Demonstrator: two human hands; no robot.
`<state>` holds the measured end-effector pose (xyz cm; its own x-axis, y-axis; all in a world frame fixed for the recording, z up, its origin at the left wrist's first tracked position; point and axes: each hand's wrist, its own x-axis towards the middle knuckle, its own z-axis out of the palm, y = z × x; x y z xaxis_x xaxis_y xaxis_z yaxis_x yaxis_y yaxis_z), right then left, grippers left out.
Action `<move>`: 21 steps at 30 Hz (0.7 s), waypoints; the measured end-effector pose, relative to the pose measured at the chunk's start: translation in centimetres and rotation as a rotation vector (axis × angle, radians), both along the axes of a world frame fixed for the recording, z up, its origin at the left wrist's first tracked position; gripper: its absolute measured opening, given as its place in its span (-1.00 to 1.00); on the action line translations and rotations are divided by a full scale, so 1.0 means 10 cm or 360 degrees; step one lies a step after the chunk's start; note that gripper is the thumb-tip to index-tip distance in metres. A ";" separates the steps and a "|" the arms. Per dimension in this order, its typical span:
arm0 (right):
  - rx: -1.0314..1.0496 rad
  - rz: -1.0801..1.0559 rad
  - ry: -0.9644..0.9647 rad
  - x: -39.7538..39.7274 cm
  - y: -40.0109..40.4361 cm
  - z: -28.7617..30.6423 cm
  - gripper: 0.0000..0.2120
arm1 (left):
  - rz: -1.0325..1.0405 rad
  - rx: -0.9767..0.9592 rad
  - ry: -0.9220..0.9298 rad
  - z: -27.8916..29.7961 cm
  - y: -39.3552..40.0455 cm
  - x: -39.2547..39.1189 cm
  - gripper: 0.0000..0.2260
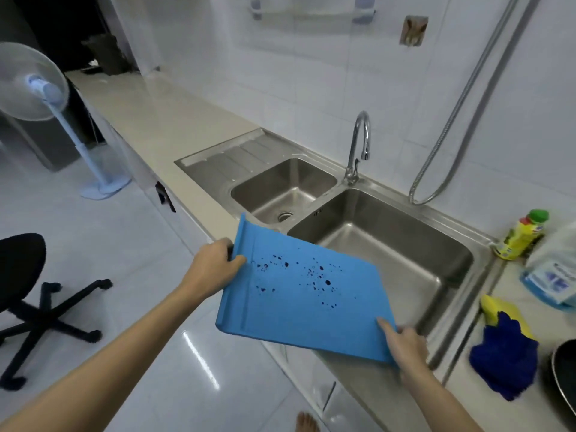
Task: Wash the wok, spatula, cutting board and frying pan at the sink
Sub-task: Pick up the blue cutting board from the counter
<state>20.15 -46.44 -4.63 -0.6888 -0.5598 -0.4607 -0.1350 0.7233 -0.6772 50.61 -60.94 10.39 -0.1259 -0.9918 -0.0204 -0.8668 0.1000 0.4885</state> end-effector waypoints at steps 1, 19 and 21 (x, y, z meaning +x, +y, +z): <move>0.0023 -0.0022 -0.0008 -0.06 -0.15 0.00 -0.50 | -0.0044 0.0004 0.0009 -0.01 -0.19 -0.10 -0.87; -0.0081 0.0286 -0.0156 0.34 -1.87 -0.20 -0.29 | -0.0555 0.0078 0.0165 -0.59 -2.42 -1.71 -0.74; -0.0057 0.0146 -0.0276 0.51 -2.03 -0.21 -0.23 | -0.0648 0.0096 0.0153 -0.71 -2.59 -1.77 -0.79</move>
